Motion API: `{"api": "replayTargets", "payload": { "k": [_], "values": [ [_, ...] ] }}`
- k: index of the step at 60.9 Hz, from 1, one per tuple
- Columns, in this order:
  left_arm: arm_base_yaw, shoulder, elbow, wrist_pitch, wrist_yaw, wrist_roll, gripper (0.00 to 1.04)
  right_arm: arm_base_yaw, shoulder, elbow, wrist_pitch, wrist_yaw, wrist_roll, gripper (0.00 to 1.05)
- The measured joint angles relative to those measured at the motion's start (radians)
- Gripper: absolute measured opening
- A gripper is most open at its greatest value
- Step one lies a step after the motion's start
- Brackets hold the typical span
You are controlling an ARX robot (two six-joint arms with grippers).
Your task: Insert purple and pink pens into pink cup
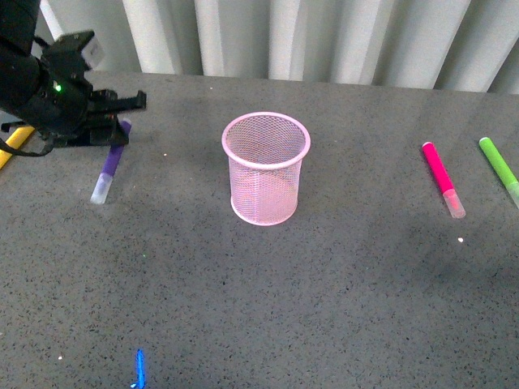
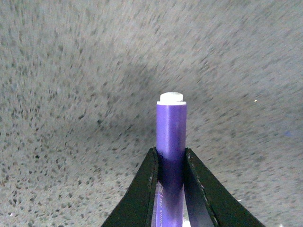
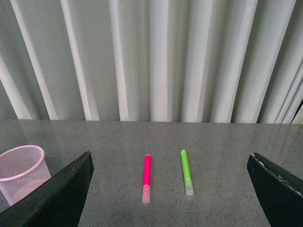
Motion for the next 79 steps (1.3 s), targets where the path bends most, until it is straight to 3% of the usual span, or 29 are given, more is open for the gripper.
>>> {"api": "replayTargets", "payload": {
  "k": [5, 13, 20, 30, 50, 79],
  "values": [
    [-0.02, -0.069, -0.092, 0.249, -0.003, -0.053, 0.12, 0.0, 0.0, 0.0, 0.0, 0.0, 0.0, 0.98],
    [-0.064, -0.148, -0.2, 0.618, -0.108, -0.212, 0.12, 0.0, 0.0, 0.0, 0.0, 0.0, 0.0, 0.98],
    [-0.123, -0.198, -0.321, 0.868, -0.158, -0.294, 0.12, 0.0, 0.0, 0.0, 0.0, 0.0, 0.0, 0.98],
    [-0.249, -0.242, -0.475, 1.102, -0.234, -0.318, 0.12, 0.0, 0.0, 0.0, 0.0, 0.0, 0.0, 0.98],
    [-0.446, -0.145, -0.506, 1.295, -0.403, -0.227, 0.12, 0.0, 0.0, 0.0, 0.0, 0.0, 0.0, 0.98],
    [-0.486, -0.084, -0.488, 1.338, -0.406, -0.161, 0.12, 0.0, 0.0, 0.0, 0.0, 0.0, 0.0, 0.98]
  ]
}}
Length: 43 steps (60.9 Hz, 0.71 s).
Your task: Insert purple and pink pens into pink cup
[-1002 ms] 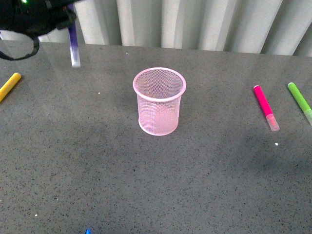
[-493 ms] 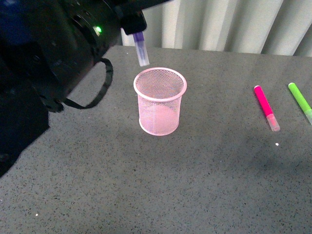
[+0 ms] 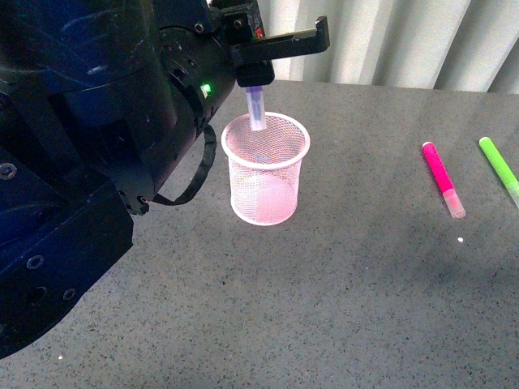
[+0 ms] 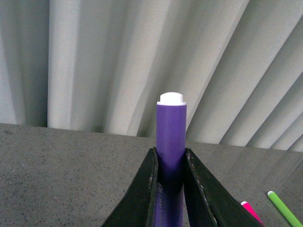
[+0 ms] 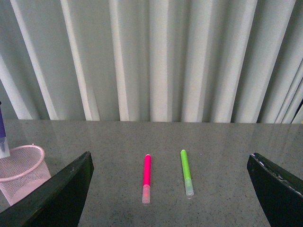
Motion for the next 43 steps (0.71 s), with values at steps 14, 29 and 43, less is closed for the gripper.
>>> {"api": "replayTargets", "payload": {
  "k": [14, 29, 43],
  "values": [
    [-0.024, 0.085, 0.014, -0.01, -0.008, 0.0, 0.12, 0.0, 0.0, 0.0, 0.0, 0.0, 0.0, 0.98],
    [-0.032, 0.116, 0.018, -0.077, -0.024, -0.036, 0.21, 0.0, 0.0, 0.0, 0.0, 0.0, 0.0, 0.98],
    [-0.005, -0.039, -0.014, -0.294, 0.015, 0.003, 0.68, 0.0, 0.0, 0.0, 0.0, 0.0, 0.0, 0.98]
  ]
}}
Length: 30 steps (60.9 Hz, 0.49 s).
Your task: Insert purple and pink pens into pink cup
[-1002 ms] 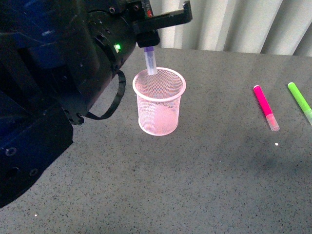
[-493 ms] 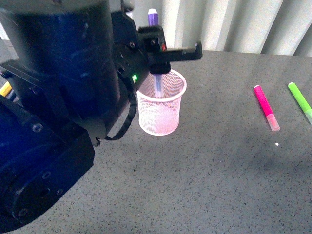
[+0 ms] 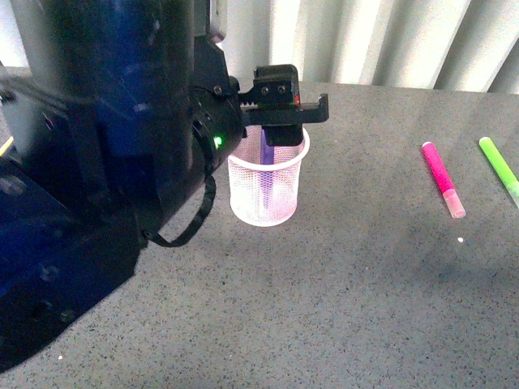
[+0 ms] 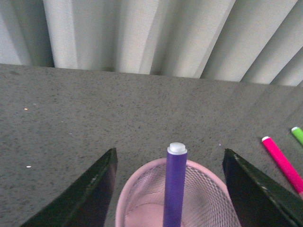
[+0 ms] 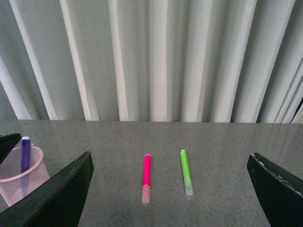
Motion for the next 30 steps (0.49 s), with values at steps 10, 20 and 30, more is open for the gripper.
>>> {"api": "replayTargets", "payload": {
  "k": [10, 20, 30],
  "values": [
    [0.056, -0.261, -0.053, -0.384, 0.056, 0.099, 0.99, 0.0, 0.0, 0.0, 0.0, 0.0, 0.0, 0.98],
    [0.172, -0.655, -0.231, -0.788, 0.193, 0.145, 0.98, 0.0, 0.0, 0.0, 0.0, 0.0, 0.0, 0.98],
    [0.183, -0.766, -0.334, -0.626, 0.066, 0.186, 0.9, 0.0, 0.0, 0.0, 0.0, -0.002, 0.0, 0.98]
  ]
}}
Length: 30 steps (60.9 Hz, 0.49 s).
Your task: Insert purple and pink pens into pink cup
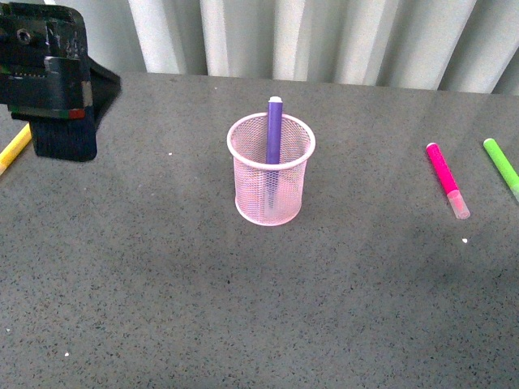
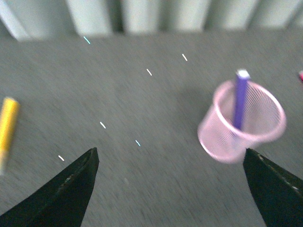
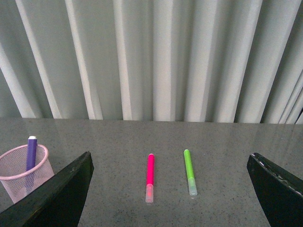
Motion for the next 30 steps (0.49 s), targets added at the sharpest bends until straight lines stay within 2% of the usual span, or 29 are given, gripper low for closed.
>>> {"api": "replayTargets", "payload": {
  "k": [3, 8, 10, 23, 30],
  "values": [
    [0.003, 0.024, -0.08, 0.225, -0.093, 0.02, 0.81, 0.0, 0.0, 0.0, 0.0, -0.001, 0.0, 0.98],
    [0.037, 0.004, -0.185, 0.457, -0.113, 0.029, 0.67, 0.0, 0.0, 0.0, 0.0, 0.005, 0.0, 0.98],
    [0.053, -0.024, -0.203, 0.496, -0.108, 0.03, 0.62, 0.0, 0.0, 0.0, 0.0, 0.005, 0.0, 0.98],
    [0.138, -0.154, -0.314, 0.532, -0.029, 0.037, 0.24, 0.0, 0.0, 0.0, 0.0, 0.0, 0.0, 0.98],
    [0.175, -0.231, -0.36, 0.476, 0.012, 0.04, 0.03, 0.0, 0.0, 0.0, 0.0, 0.002, 0.0, 0.98]
  ]
}}
